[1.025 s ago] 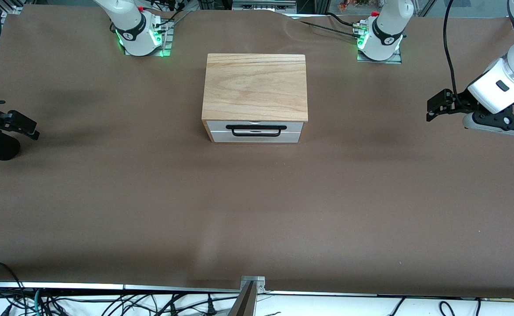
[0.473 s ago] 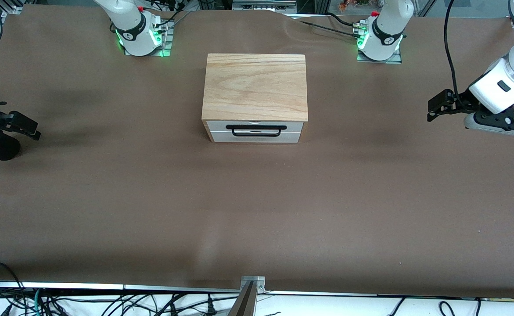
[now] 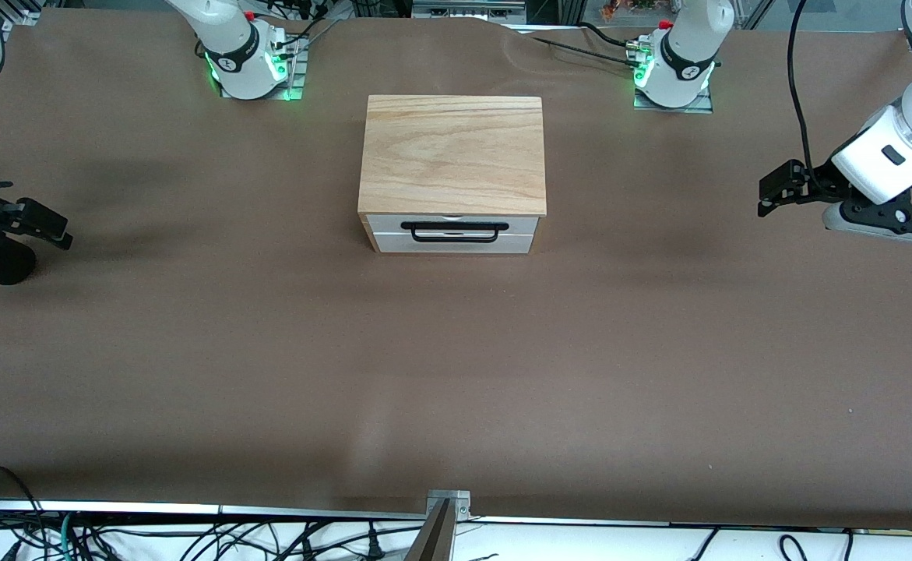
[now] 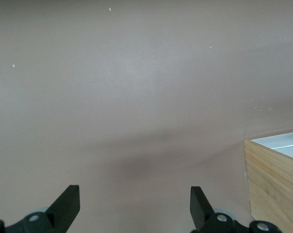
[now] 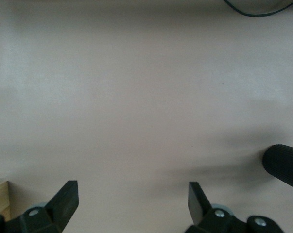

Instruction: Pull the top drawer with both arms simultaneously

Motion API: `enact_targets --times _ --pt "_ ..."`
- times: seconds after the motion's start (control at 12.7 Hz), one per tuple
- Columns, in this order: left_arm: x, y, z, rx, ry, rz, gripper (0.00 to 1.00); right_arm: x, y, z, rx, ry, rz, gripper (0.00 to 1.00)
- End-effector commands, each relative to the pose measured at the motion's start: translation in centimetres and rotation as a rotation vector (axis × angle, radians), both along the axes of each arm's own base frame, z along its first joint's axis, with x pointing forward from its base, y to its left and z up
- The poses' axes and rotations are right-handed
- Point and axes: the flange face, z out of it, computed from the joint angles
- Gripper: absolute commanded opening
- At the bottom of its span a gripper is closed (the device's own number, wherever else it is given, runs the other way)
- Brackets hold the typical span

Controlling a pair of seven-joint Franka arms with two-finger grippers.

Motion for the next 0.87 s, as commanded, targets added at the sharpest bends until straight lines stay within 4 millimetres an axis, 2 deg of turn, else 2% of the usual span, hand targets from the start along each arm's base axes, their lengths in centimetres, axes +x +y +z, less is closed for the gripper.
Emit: enact_targets --times 0.0,0.79 --pt "0.4 0.33 0.37 -0.006 0.004 -0.007 1.0 0.17 0.07 0.6 0.012 0.0 0.006 1.0" --pt "0.48 1.09 0.34 0.007 0.005 -0.002 1.0 0.17 0.07 0.6 0.012 0.0 0.005 1.0"
